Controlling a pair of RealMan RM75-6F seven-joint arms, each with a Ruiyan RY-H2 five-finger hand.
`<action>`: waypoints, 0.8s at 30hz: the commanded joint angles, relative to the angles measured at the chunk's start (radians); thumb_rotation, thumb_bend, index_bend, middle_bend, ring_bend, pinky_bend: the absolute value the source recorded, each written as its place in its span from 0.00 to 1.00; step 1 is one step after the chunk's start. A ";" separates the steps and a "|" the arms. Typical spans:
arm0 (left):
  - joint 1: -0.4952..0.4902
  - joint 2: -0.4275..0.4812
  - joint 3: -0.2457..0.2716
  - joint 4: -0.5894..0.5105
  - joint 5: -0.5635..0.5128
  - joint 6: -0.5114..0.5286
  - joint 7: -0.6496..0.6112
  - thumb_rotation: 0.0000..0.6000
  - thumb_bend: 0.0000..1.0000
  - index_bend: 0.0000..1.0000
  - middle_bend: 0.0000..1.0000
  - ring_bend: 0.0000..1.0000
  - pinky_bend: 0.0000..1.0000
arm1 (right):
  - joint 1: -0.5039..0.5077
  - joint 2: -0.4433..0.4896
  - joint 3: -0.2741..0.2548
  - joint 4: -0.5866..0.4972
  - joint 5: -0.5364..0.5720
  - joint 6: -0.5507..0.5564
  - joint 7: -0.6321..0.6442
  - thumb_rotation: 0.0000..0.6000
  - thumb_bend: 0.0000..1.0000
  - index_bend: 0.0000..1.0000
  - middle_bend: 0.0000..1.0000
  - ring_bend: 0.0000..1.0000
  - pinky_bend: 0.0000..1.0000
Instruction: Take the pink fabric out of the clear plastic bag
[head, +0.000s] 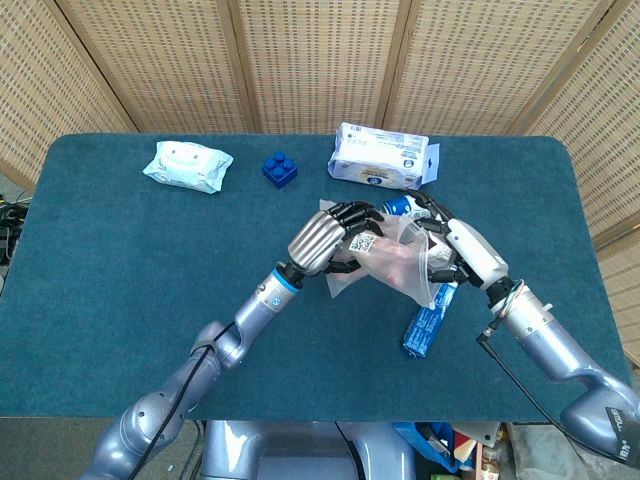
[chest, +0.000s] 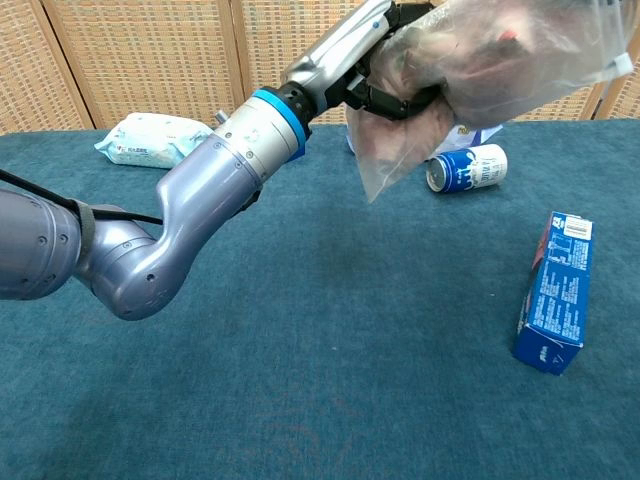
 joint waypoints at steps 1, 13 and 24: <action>0.013 0.016 0.008 -0.012 0.006 -0.005 0.001 1.00 0.40 0.28 0.12 0.11 0.20 | -0.004 0.001 -0.001 -0.002 -0.003 0.008 0.000 1.00 0.63 0.74 0.00 0.00 0.00; 0.071 0.110 0.037 -0.101 0.030 -0.008 -0.002 1.00 0.25 0.07 0.00 0.00 0.00 | -0.015 0.012 -0.019 -0.004 -0.039 0.018 0.014 1.00 0.63 0.74 0.00 0.00 0.00; 0.136 0.256 0.075 -0.257 0.057 -0.052 -0.003 1.00 0.21 0.02 0.00 0.00 0.00 | -0.020 0.019 -0.038 -0.002 -0.077 0.029 0.038 1.00 0.63 0.75 0.00 0.00 0.00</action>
